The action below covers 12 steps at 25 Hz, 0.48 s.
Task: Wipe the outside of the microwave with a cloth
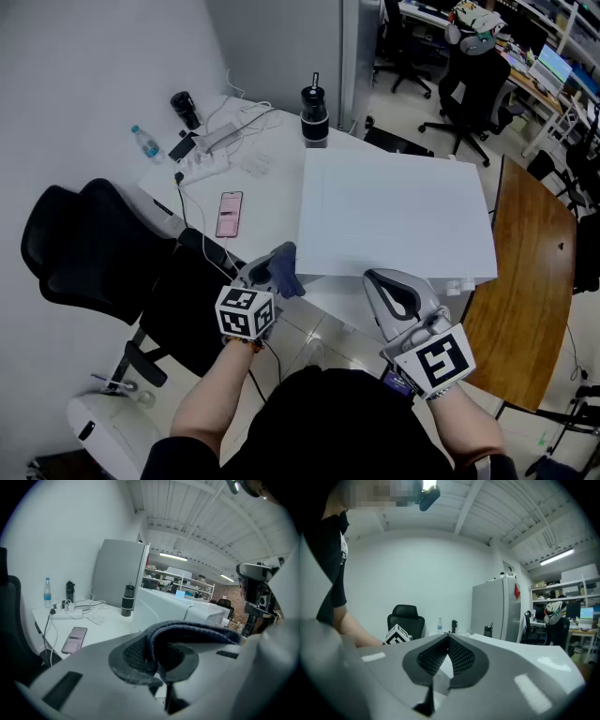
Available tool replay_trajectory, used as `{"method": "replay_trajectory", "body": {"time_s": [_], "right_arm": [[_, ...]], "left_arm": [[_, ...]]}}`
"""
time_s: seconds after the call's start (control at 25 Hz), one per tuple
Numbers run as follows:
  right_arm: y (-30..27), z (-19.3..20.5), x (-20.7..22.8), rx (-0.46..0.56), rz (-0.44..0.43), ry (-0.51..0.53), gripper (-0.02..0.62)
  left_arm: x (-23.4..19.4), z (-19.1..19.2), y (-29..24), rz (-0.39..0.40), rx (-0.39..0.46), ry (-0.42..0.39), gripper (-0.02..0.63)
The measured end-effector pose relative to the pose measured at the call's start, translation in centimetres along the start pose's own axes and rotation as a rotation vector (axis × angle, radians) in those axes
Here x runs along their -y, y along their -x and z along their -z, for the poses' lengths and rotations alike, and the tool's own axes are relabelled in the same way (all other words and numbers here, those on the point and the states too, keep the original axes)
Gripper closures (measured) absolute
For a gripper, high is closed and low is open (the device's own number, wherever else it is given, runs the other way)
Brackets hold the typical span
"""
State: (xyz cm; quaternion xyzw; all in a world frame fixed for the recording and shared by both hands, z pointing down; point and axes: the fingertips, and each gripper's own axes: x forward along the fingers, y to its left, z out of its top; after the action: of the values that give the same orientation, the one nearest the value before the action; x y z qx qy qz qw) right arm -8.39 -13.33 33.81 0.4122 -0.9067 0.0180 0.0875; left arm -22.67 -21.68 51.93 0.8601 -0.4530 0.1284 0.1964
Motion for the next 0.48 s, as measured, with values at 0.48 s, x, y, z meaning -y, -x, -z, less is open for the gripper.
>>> {"method": "replay_trajectory", "body": {"time_s": [0.48], "right_arm": [[-3.4,0.1,2.4,-0.022,0.071,-0.031,0.595]], "left_arm": [[-1.2,-0.1,-5.6,0.155,-0.075,-0.006,0.575]]}}
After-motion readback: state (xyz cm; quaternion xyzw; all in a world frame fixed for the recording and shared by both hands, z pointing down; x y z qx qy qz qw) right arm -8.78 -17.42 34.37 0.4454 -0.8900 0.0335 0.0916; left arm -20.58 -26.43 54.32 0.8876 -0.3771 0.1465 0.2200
